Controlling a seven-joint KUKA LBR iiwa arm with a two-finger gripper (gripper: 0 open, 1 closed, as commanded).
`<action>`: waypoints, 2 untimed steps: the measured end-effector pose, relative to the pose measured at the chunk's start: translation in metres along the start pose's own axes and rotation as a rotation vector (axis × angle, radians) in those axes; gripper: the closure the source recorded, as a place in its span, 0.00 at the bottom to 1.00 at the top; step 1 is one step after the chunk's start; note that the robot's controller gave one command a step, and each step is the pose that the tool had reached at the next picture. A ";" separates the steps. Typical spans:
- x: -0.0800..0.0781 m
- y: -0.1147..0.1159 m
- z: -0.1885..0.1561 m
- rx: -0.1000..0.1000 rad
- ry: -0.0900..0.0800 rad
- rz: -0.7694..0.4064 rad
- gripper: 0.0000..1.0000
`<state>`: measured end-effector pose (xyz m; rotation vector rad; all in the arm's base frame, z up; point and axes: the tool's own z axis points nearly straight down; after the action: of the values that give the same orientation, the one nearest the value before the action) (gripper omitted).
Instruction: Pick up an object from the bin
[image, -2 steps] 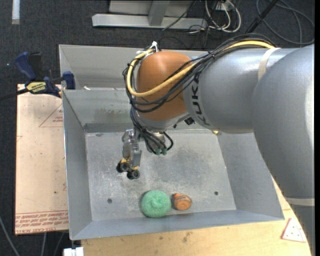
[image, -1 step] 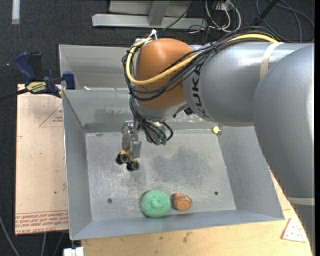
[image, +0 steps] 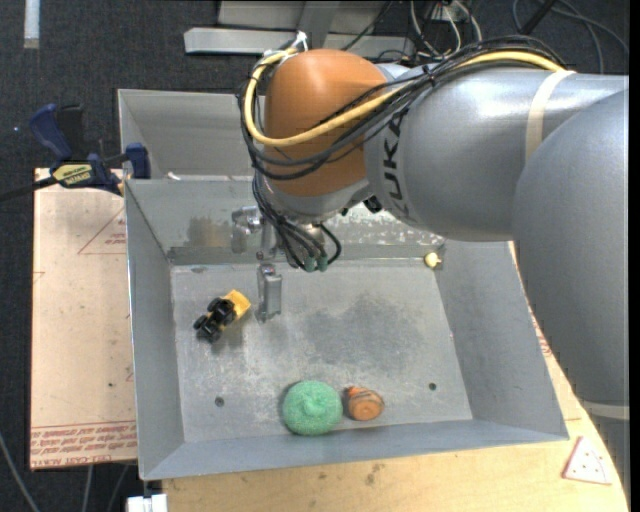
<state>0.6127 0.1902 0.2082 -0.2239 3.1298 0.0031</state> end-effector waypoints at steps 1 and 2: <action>0.000 0.000 0.000 0.000 0.000 0.001 0.00; 0.007 0.007 0.042 -0.001 -0.006 0.002 0.00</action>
Offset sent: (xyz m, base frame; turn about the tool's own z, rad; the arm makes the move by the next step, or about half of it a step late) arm -0.0199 0.0128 -0.0920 0.0042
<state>0.6050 0.1966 0.1661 -0.2210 3.1239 0.0047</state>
